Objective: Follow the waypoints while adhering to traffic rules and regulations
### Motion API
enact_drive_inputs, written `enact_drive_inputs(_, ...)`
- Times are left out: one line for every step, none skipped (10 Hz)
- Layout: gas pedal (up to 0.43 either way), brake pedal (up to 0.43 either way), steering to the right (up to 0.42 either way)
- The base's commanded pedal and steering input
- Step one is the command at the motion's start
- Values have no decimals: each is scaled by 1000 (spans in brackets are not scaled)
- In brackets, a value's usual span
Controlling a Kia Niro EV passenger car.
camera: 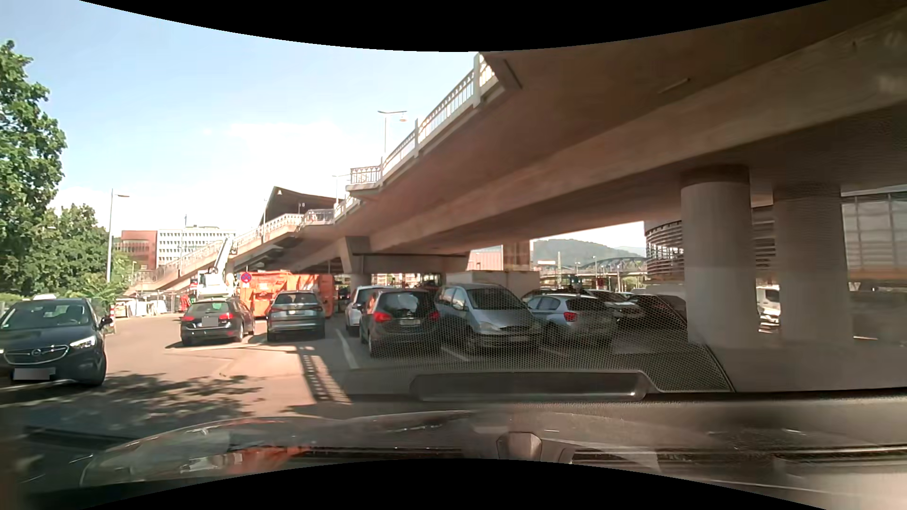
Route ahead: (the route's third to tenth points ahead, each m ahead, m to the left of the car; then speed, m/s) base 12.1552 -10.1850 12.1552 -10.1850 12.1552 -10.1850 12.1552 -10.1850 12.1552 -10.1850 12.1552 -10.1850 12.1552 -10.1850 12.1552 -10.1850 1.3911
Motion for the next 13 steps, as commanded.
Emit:
enact_drive_inputs(0,220,-300)
enact_drive_inputs(0,220,-251)
enact_drive_inputs(0,220,-206)
enact_drive_inputs(0,165,-168)
enact_drive_inputs(0,128,-156)
enact_drive_inputs(0,79,-142)
enact_drive_inputs(0,43,-127)
enact_drive_inputs(0,0,-114)
enact_drive_inputs(0,0,-98)
enact_drive_inputs(87,0,-81)
enact_drive_inputs(98,0,-66)
enact_drive_inputs(98,0,-45)
enact_drive_inputs(98,0,-15)
